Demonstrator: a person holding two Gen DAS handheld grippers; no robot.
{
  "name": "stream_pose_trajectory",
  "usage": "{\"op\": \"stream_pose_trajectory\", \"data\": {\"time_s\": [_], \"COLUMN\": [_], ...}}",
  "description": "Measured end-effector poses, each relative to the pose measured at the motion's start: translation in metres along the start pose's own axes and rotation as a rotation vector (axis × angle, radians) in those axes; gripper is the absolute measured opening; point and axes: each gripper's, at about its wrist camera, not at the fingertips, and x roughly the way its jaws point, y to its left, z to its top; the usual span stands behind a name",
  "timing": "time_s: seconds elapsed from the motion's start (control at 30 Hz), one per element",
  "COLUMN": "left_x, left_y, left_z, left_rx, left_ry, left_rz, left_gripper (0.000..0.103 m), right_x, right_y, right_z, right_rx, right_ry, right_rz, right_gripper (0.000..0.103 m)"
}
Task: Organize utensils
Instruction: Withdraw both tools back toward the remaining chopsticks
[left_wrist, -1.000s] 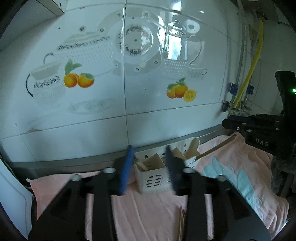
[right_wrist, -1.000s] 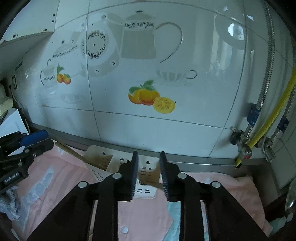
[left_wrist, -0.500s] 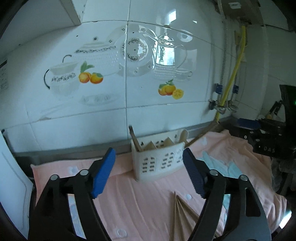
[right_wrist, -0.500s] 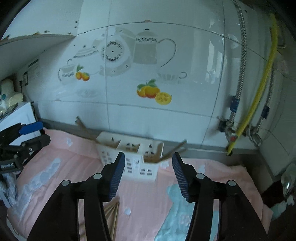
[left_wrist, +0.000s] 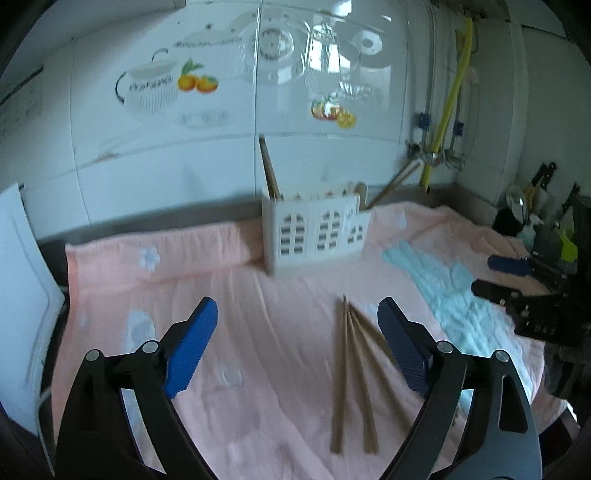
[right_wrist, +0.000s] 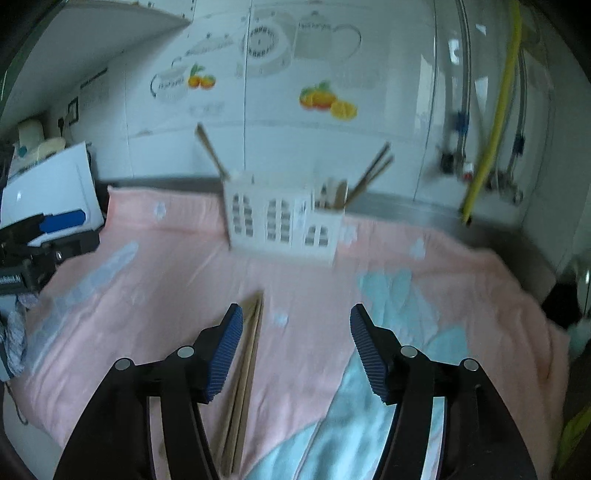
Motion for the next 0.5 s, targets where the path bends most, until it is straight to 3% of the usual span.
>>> {"op": "stream_pose_trajectory", "data": {"time_s": [0.3, 0.5], "left_x": [0.001, 0.003], "left_y": [0.008, 0.016], "left_z": [-0.045, -0.066], "left_rx": [-0.062, -0.108], "left_ry": [0.069, 0.110], "left_rz": [0.016, 0.019], "left_gripper": [0.090, 0.090], "right_x": [0.013, 0.020], "right_y": [0.009, 0.012], "right_z": [-0.079, -0.102], "right_rx": [0.049, 0.084], "right_ry": [0.143, 0.193], "right_rz": [-0.003, 0.012], "right_gripper": [0.058, 0.057]}}
